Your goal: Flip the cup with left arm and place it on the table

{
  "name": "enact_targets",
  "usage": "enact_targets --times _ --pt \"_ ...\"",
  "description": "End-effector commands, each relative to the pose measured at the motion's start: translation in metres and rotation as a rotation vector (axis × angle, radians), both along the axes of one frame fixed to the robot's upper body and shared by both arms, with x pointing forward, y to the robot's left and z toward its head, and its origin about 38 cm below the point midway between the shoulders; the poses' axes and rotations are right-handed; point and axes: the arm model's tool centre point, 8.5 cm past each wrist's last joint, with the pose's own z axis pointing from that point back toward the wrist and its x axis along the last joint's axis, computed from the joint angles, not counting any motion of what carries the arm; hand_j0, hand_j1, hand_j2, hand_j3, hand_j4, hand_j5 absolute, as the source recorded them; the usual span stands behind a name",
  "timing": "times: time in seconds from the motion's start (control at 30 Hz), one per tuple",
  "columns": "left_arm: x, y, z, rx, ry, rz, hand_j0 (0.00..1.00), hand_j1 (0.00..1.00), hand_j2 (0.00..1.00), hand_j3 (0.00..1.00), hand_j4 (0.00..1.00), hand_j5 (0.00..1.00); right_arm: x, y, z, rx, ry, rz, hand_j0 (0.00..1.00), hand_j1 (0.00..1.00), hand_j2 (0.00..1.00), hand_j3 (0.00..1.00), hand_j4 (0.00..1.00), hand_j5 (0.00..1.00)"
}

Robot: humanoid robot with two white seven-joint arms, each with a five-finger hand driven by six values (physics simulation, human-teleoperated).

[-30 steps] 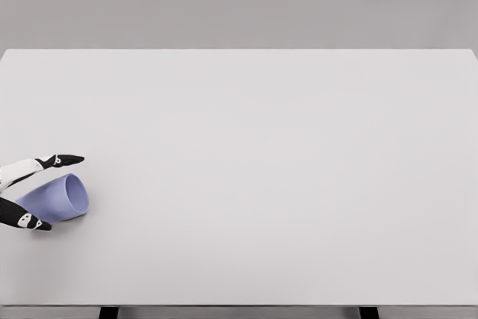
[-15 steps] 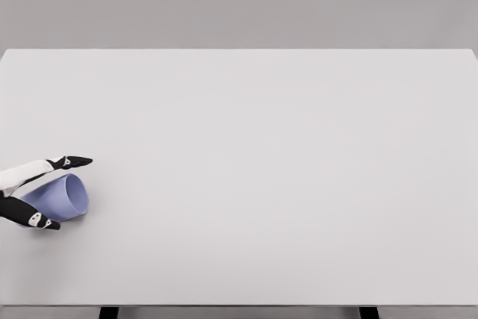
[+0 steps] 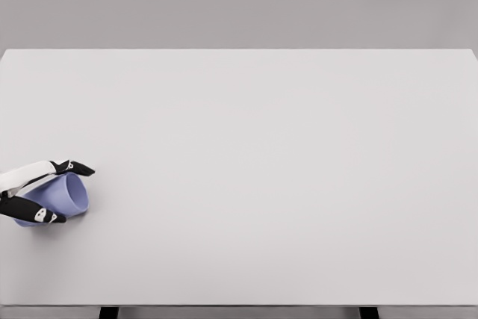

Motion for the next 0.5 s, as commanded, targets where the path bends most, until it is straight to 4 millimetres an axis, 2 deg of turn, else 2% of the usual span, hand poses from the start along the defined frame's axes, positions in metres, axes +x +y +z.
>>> enact_targets --times 0.0,0.3,0.47 --pt "0.001 0.000 0.001 -0.004 -0.001 0.001 0.73 0.73 0.73 0.73 0.73 0.73 0.000 0.000 0.000 0.000 0.000 0.000 1.00 1.00 1.00 1.00 1.00 1.00" --pt "-0.001 0.000 0.000 -0.005 0.002 0.005 0.70 0.70 0.70 0.70 0.70 0.70 0.000 0.000 0.000 0.000 0.000 0.000 1.00 1.00 1.00 1.00 1.00 1.00" --pt "0.007 0.000 0.014 -0.018 -0.041 0.009 0.68 0.68 0.68 0.68 0.68 0.68 0.000 0.000 0.000 0.000 0.000 0.000 1.00 1.00 1.00 1.00 1.00 1.00"
